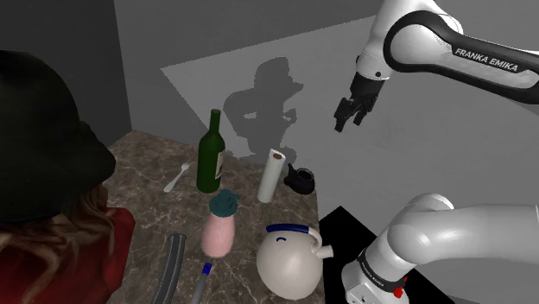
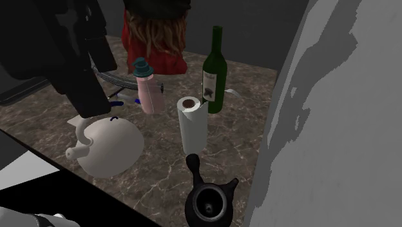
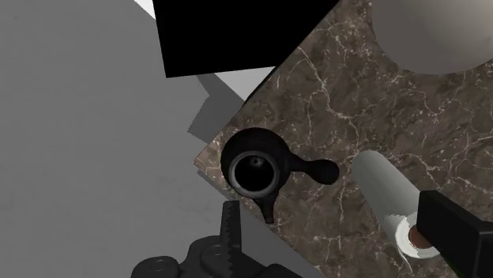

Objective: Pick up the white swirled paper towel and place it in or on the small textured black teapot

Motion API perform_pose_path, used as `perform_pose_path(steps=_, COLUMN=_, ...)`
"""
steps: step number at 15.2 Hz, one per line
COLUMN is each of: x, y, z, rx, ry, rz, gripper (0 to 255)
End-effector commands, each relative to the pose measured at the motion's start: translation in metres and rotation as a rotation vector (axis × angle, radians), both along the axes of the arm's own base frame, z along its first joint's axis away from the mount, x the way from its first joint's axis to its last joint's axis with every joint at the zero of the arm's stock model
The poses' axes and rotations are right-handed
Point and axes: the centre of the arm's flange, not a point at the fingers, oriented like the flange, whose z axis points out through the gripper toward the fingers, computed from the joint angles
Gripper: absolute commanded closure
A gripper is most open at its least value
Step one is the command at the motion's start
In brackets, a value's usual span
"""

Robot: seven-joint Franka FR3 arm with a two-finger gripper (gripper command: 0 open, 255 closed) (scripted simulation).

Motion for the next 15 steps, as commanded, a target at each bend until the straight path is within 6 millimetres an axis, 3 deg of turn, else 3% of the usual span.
perform_pose_path(steps=1, x=0.000, y=0.000, z=0.000, rx=0.000, ry=0.000, rz=0.000, gripper=0)
perform_pose_path(steps=15, x=0.077, y=0.097, z=-0.125, rx=0.037, ry=-0.072, rz=0.019, gripper=0)
